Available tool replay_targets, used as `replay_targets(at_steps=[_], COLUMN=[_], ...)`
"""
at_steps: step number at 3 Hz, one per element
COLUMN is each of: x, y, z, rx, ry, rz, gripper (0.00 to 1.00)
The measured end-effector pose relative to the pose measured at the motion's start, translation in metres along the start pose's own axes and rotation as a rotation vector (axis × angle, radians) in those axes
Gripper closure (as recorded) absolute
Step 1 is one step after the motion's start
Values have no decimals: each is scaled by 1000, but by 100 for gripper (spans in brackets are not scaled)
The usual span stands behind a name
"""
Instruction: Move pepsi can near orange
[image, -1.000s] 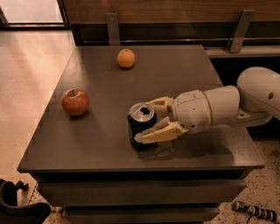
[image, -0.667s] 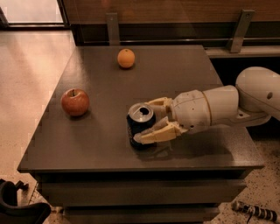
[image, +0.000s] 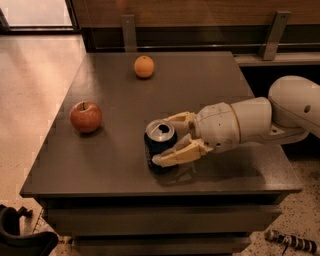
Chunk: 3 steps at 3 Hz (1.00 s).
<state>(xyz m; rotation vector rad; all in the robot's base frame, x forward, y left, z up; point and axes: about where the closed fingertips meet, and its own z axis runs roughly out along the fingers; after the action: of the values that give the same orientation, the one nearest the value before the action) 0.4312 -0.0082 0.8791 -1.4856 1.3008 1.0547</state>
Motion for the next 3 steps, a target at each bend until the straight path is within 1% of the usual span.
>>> replay_targets(at_steps=[1,2,3], x=[-7,-2,0], y=[-24,-99,-177], z=[-15,-54,-95], rx=[18,53,155], ry=[-16,1,26], rz=[26,176,305], gripper=[100,100,100])
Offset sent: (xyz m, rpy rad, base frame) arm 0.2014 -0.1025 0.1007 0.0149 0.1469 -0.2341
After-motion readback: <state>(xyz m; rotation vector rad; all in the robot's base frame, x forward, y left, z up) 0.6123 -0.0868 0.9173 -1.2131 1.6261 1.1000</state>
